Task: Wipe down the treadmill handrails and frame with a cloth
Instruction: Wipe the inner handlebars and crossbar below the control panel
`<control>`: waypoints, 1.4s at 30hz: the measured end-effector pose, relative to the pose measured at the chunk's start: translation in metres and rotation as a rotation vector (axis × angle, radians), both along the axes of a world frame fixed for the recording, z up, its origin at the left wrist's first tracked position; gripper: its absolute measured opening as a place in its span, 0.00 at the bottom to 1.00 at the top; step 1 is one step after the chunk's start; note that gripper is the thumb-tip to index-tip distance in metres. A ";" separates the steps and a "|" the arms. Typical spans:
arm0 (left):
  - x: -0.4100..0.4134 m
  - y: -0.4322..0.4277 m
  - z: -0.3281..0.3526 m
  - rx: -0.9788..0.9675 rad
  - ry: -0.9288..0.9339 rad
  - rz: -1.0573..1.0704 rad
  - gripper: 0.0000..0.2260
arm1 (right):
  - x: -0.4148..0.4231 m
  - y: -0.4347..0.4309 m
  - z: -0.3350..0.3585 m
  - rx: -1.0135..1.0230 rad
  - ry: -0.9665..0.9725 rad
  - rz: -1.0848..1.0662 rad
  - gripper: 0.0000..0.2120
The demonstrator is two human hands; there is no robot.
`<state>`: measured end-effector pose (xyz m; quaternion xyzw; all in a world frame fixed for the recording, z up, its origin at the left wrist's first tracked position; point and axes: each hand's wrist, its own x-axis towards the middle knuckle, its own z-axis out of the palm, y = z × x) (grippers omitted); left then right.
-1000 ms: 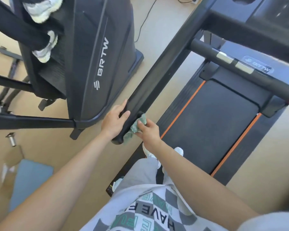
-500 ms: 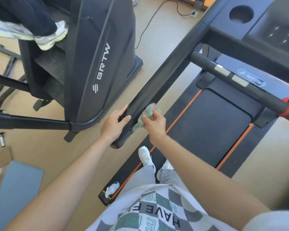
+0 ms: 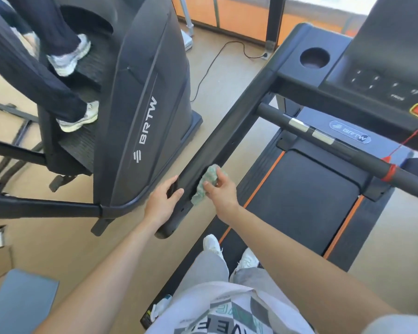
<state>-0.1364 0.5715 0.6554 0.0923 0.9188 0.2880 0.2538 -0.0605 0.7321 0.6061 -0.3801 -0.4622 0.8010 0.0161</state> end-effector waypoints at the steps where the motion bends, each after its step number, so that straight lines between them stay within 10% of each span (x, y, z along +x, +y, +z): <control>1: 0.001 0.002 0.002 -0.008 0.000 0.001 0.22 | -0.005 0.011 0.000 0.020 0.011 -0.007 0.33; 24: -0.041 0.134 0.006 -0.114 0.152 0.013 0.24 | -0.060 0.152 0.002 0.017 -0.013 -0.046 0.37; 42: -0.028 0.152 0.008 -0.134 0.109 0.210 0.24 | -0.046 0.142 -0.005 -0.253 -0.129 0.244 0.11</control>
